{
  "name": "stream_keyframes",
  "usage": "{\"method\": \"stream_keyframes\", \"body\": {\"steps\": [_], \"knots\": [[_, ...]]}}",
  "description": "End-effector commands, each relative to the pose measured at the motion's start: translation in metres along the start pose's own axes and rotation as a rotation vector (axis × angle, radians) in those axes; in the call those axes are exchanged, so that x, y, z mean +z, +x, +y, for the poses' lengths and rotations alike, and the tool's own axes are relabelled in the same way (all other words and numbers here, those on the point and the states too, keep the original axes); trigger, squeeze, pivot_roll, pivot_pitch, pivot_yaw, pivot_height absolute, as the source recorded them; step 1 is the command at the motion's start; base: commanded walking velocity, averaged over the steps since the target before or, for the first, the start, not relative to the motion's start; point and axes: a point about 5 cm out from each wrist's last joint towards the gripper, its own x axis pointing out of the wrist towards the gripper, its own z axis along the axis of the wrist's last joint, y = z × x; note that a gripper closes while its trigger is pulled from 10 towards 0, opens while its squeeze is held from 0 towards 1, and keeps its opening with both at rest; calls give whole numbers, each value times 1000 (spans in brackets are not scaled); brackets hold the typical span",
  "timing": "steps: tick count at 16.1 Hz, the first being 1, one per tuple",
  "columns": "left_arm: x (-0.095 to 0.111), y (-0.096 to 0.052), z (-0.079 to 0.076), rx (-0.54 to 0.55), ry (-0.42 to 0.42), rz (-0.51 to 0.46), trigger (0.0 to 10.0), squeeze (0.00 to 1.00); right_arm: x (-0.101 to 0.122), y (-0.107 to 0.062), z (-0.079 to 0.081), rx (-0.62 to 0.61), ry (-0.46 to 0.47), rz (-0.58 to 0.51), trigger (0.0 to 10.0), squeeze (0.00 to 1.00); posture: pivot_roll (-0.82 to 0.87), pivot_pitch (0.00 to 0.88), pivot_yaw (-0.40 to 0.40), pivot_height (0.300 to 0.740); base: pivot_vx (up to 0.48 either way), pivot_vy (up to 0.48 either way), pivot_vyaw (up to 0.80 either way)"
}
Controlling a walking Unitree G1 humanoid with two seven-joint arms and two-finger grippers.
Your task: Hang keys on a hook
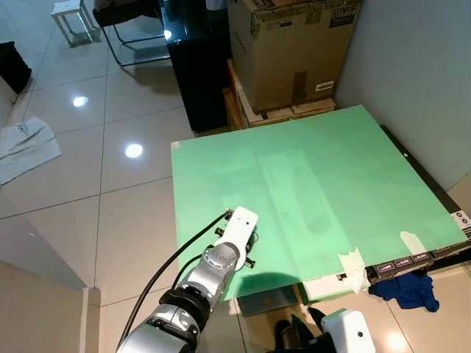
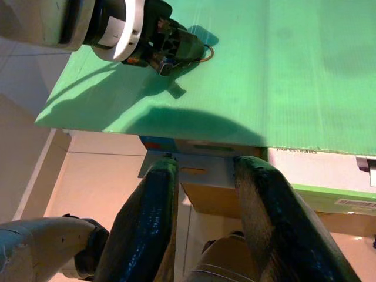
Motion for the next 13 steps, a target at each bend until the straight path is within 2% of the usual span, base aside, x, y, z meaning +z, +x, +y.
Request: {"method": "stream_keyframes", "body": {"steps": [1, 2, 3, 10, 13], "knots": [[-12, -1, -13, -34, -8, 49, 9569, 0, -1, -3, 5, 12, 9, 22, 10000, 0, -345, 215, 101, 740, 0, 0, 0], [-16, -1, -15, -43, 3, 59, 1020, 0, -1, -4, 5, 13, 9, 28, 10000, 0, -345, 215, 101, 740, 0, 0, 0], [-22, -2, -16, -54, 14, 76, 0, 0, -1, -4, 5, 15, 8, 35, 10000, 0, -344, 217, 101, 740, 0, 0, 0], [-33, -3, -20, -90, 32, 108, 0, 0, -2, -5, 5, 20, 8, 59, 10000, 0, -344, 220, 98, 740, 0, 0, 0], [-29, -2, -20, -104, 19, 91, 0, 0, -4, -5, 4, 19, 9, 69, 10000, 0, -345, 220, 98, 740, 0, 0, 0]]}}
